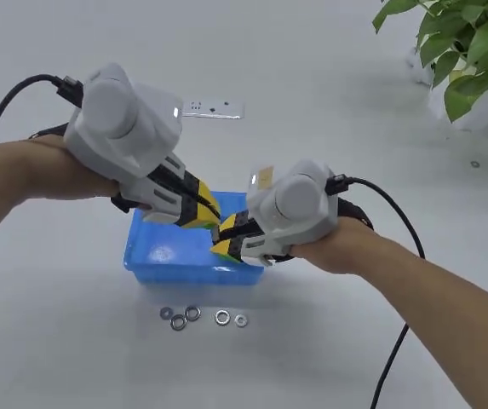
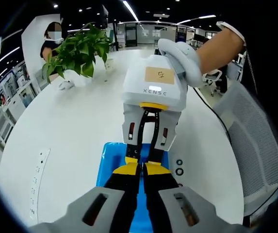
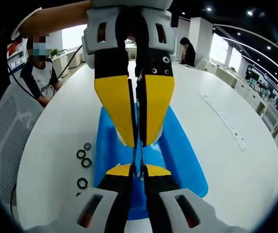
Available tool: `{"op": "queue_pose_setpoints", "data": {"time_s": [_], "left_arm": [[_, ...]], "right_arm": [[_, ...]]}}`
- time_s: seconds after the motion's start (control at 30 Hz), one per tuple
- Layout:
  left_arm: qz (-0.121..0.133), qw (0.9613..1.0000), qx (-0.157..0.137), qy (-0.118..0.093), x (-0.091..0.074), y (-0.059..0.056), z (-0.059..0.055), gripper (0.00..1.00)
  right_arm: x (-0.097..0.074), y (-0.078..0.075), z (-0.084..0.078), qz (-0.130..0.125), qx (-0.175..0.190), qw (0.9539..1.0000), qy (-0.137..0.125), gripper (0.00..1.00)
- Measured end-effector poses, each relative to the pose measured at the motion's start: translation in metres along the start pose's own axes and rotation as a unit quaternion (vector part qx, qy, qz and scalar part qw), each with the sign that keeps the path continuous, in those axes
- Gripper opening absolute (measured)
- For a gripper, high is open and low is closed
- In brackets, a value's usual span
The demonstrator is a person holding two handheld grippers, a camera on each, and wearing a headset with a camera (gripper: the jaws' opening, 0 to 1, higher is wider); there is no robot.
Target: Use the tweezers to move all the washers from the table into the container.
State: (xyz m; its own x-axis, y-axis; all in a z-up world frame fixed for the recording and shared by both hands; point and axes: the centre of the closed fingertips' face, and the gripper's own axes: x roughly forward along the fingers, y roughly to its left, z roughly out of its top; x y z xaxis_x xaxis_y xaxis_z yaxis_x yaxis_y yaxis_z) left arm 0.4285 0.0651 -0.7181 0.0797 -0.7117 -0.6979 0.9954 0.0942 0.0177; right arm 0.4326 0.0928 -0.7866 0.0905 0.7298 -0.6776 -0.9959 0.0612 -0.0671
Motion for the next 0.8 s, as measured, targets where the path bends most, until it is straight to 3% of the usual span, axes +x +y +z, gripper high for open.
{"op": "queue_pose_setpoints", "data": {"time_s": [0.4, 0.8], "left_arm": [[-0.003, 1.0000, 0.006, 0.002, -0.001, -0.003, 0.002, 0.07], [0.006, 0.9999, 0.013, -0.005, -0.013, -0.004, 0.015, 0.07]], "right_arm": [[-0.002, 0.001, 0.001, -0.001, -0.007, 1.0000, 0.000, 0.11], [-0.014, -0.001, 0.013, -0.013, -0.011, 0.9998, -0.011, 0.11]]}}
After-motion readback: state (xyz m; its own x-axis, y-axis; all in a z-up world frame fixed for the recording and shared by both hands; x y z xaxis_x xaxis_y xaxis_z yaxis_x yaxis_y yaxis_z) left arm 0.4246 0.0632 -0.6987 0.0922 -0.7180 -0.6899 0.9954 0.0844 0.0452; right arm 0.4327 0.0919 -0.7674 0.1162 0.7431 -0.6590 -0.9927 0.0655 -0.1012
